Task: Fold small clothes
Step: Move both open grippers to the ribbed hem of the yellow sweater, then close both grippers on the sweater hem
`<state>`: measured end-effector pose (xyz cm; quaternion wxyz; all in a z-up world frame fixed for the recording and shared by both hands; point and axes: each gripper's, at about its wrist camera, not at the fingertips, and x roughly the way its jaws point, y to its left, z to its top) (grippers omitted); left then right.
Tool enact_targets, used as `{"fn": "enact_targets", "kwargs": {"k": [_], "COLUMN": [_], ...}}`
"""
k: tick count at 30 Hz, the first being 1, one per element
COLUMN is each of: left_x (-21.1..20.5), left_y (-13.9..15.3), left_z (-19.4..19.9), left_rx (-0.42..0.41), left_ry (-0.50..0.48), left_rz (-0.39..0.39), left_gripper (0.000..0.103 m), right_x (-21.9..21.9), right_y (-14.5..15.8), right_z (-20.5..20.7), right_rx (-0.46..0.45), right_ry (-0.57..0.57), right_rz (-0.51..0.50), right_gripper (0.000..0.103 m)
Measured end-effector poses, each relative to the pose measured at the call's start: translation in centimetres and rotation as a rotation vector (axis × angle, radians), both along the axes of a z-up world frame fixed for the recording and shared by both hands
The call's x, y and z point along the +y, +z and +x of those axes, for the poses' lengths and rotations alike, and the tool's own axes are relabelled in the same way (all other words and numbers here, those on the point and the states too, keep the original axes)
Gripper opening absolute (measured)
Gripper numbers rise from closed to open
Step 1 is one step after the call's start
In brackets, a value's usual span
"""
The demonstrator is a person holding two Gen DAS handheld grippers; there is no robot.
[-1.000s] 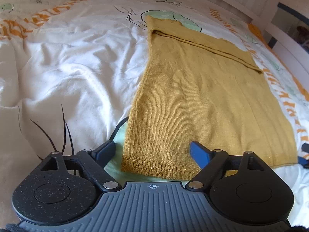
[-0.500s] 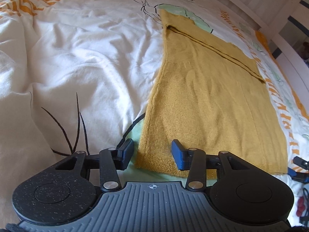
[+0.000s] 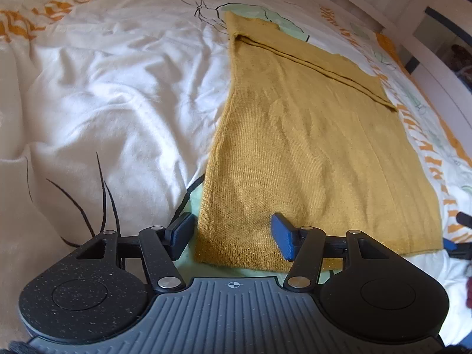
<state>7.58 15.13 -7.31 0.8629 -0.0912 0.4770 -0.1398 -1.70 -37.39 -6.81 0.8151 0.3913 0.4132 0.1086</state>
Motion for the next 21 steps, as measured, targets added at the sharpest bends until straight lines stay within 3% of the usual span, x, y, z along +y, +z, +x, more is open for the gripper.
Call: {"fn": "enact_targets", "kwargs": {"k": [3,6,7,8,10,13,21], "left_x": [-0.1,0.3,0.5,0.7,1.0,1.1,2.2], "left_y": [0.1,0.3,0.4,0.4,0.5,1.2,4.5], "left_z": [-0.1,-0.3,-0.3,-0.3,-0.4,-0.7,-0.7], "left_rx": [-0.009,-0.020,-0.023,-0.021,-0.018,-0.045,-0.151], "left_ry": [-0.002,0.022,0.032,0.039,0.048,0.051,0.085], "left_rz": [0.006,0.008,0.001,-0.012,-0.041,-0.069,-0.168], "left_gripper": [0.054,0.032,0.022,0.019,0.010,0.006,0.006], "right_x": [-0.1,0.1,0.4,0.7,1.3,2.5,1.5], "right_y": [0.0,0.2,0.3,0.4,0.3,0.7,5.6], "right_z": [0.0,0.3,0.4,0.4,0.4,0.3,0.2], "right_rx": [-0.003,0.006,0.010,0.017,0.038,0.032,-0.160], "right_ry": [0.016,0.047,0.055,0.062,0.083,0.121,0.079], "right_rz": [0.011,0.009,-0.003,-0.027,-0.054,-0.108,-0.134], "right_gripper": [0.103,0.102,0.091,0.079,0.017,0.018,0.018]}}
